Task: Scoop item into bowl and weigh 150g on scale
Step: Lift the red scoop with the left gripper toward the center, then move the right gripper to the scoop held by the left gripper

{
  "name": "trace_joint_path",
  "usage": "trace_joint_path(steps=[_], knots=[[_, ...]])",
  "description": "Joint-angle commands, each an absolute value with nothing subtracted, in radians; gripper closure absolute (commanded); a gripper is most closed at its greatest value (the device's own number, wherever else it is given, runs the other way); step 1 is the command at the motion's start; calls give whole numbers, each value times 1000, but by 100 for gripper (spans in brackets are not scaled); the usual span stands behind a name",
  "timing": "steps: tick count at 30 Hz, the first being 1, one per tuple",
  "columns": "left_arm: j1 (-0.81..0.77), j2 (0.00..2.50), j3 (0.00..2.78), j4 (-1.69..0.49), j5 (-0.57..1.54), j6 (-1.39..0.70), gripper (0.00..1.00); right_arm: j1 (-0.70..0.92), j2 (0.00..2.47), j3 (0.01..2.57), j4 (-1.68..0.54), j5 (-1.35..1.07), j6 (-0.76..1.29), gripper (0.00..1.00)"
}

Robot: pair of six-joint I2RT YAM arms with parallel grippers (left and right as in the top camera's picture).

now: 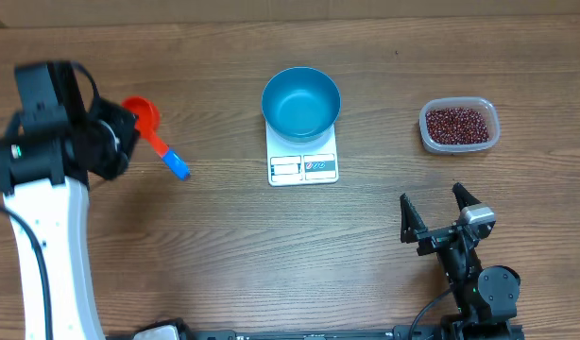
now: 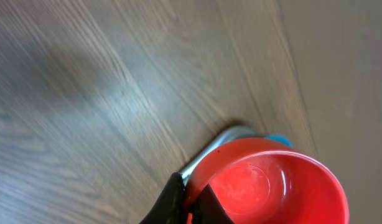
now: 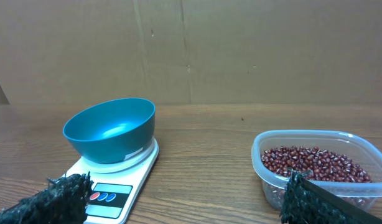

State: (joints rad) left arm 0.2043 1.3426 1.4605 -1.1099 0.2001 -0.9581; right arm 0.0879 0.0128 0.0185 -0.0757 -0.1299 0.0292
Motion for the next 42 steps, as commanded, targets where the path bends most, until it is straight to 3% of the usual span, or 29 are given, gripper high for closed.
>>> trace_joint_path(steps=[1,9,20,29,42], knots=[[204,1262,1317,-1079,305,-1020,95,95,3,8,-73,-124,29,0],[204,1194,1125,-973,409,-1071,95,95,3,8,-73,-124,29,0],[203,1195,1085,-874,443,-1167,95,95,3,8,-72,-137,39,0],[203,1195,1084,-825,466,-1140,96,95,4,8,22,-342,497,0],[202,1197,1084,-791,468,-1142,95,95,17,45,-90,-500,535,0]])
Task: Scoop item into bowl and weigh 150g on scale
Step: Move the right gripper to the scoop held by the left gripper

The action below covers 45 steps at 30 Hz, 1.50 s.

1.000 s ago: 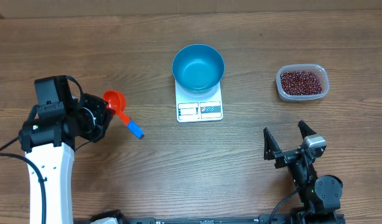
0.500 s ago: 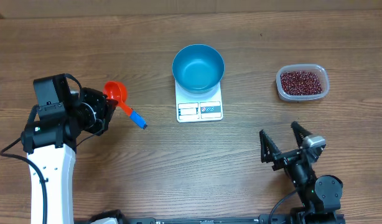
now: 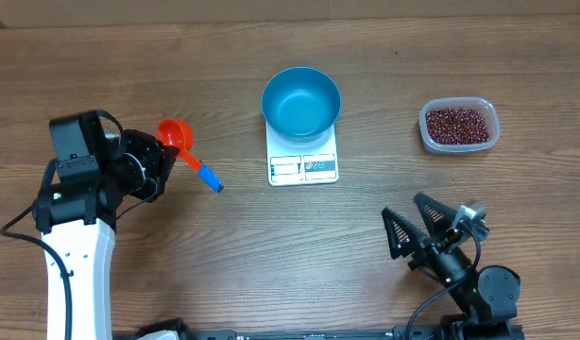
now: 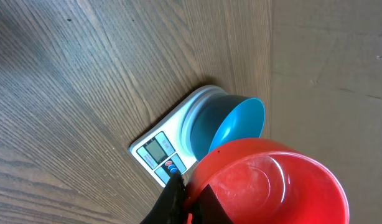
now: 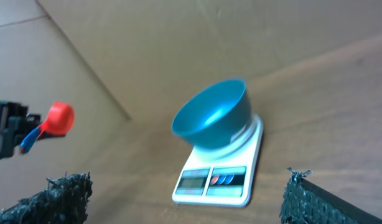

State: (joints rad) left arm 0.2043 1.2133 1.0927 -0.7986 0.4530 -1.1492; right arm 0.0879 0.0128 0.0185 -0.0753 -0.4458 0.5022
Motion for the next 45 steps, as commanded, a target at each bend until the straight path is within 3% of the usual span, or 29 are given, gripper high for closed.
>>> trace_joint_path(steps=[1,12,22,31,37,40,45], knots=[[202,1197,1084,-785,469,-1142,95,95,24,54,-93,-510,535,0],[202,1204,1084,-783,463,-1170,96,95,290,240,-119,-580,554,0],[192,1204,1084,-789,496,-1363,95,96,708,542,-131,-856,548,0],[141,1204,1084,-813,496,-1452,96,173,988,711,-186,-918,516,0],[109,1204,1084,-849,495,-1467,95,247,1074,731,31,-891,627,0],[93,1204,1084,-871,496,-1515,95,270,1103,731,130,-880,798,0],[49,1204,1084,-887,498,-1596,95,340,1177,731,218,-846,811,0]])
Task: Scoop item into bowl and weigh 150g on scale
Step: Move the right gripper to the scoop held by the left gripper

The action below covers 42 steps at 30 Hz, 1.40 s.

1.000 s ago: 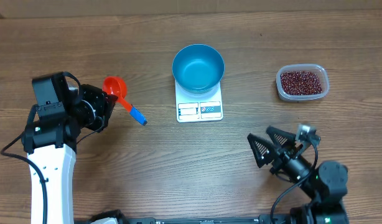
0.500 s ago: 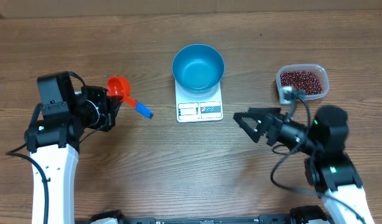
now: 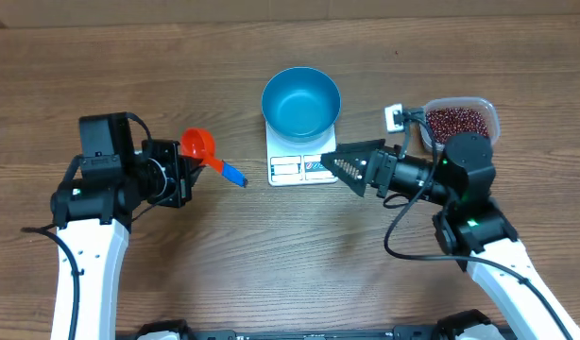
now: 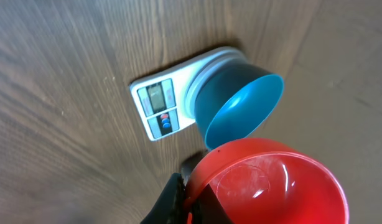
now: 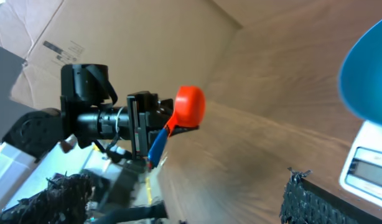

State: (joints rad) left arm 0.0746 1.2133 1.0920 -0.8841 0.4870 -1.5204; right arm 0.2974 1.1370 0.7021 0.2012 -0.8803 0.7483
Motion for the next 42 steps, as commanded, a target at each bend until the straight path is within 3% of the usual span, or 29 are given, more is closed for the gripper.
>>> trace_joint_path(steps=[1,5,14,24,42], knots=[[37,1204,1084,-887,498,-1607,95,363,1192,731,221,-823,811,4],[-6,1204,1084,-892,472,-1664,96,466,1232,731,224,-699,812,13],[-34,1204,1084,-992,402,-1762,95,630,1239,749,224,-490,811,22],[-35,1204,1084,-1077,348,-1760,95,713,1267,773,231,-434,846,30],[-147,1224,1083,-1115,222,-1791,96,829,1398,774,283,-373,926,62]])
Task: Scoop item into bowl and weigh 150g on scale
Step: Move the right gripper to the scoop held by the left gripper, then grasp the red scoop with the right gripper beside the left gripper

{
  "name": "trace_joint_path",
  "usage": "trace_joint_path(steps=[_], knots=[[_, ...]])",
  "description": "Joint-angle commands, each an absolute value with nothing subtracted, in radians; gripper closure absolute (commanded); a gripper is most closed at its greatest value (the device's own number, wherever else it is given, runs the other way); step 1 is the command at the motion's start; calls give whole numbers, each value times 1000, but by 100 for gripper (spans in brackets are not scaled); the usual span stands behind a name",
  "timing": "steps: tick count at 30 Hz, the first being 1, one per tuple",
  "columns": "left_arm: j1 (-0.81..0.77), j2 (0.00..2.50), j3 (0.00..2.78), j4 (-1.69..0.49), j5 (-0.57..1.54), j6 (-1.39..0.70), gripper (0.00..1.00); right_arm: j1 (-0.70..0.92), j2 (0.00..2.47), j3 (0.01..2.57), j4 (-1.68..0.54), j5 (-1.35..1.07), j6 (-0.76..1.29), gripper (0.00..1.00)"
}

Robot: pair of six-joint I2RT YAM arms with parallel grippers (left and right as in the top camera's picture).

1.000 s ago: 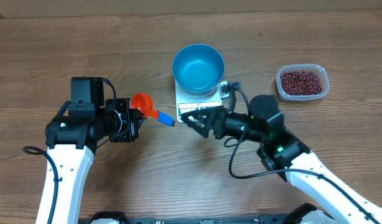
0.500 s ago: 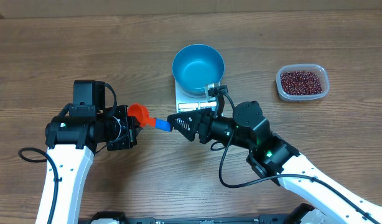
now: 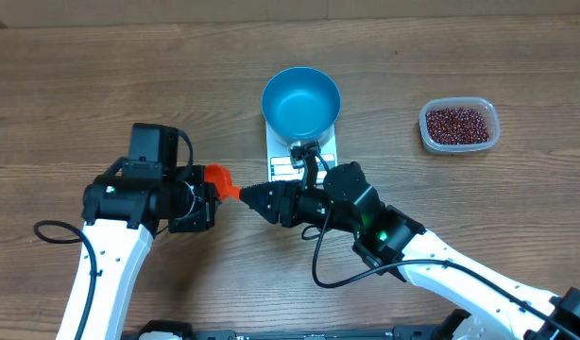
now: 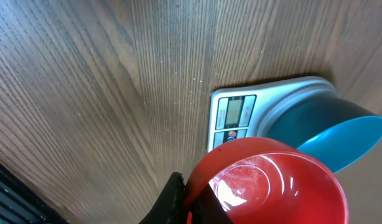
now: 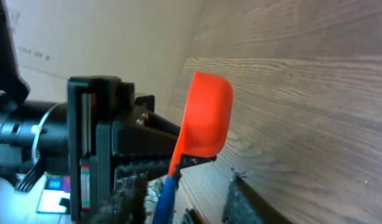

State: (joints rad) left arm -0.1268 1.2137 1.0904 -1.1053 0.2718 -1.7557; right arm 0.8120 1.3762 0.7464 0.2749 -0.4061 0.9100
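Note:
My left gripper (image 3: 203,195) is shut on the red scoop (image 3: 217,178), held above the table left of the scale. In the left wrist view the scoop's empty cup (image 4: 265,183) fills the bottom, beside that gripper (image 4: 188,200). My right gripper (image 3: 250,195) has reached in from the right and stands open. In its wrist view the right gripper (image 5: 185,196) straddles the scoop's blue handle (image 5: 166,194) below the red cup (image 5: 207,115), with gaps on both sides. The blue bowl (image 3: 300,101) sits empty on the white scale (image 3: 303,166).
A clear tub of red beans (image 3: 459,125) stands at the far right. The scale's display (image 4: 232,111) and the bowl (image 4: 328,134) show behind the scoop in the left wrist view. Bare wooden table lies around both arms.
My right gripper has moved left from in front of the scale to the scoop, and its fingers now straddle the blue handle. The left gripper has brought the scoop slightly right and nearer.
At first my left gripper held the scoop at the far left while the right arm rested at the near right. The scoop then stood closer to the scale each time, and the right arm rose and reached left. Now both grippers meet at the scoop.

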Motion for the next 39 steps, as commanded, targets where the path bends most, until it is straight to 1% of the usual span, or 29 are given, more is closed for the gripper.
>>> trace_joint_path(steps=[1,4,11,22,31,39], knots=[[-153,1229,1083,-1119,220,-1797,95,834,1404,774,284,-361,937,63],[-165,1254,1083,-1130,221,-1800,96,844,1417,774,284,-330,939,67],[-186,1323,1083,-1132,258,-1799,96,846,1417,774,283,-313,939,72],[-191,1347,1083,-1102,282,-1794,95,865,1436,774,282,-303,960,73],[-191,1347,1083,-1088,281,-1757,96,865,1472,774,300,-303,995,81],[-191,1347,1083,-1087,239,-1746,96,863,1472,774,313,-291,997,81]])
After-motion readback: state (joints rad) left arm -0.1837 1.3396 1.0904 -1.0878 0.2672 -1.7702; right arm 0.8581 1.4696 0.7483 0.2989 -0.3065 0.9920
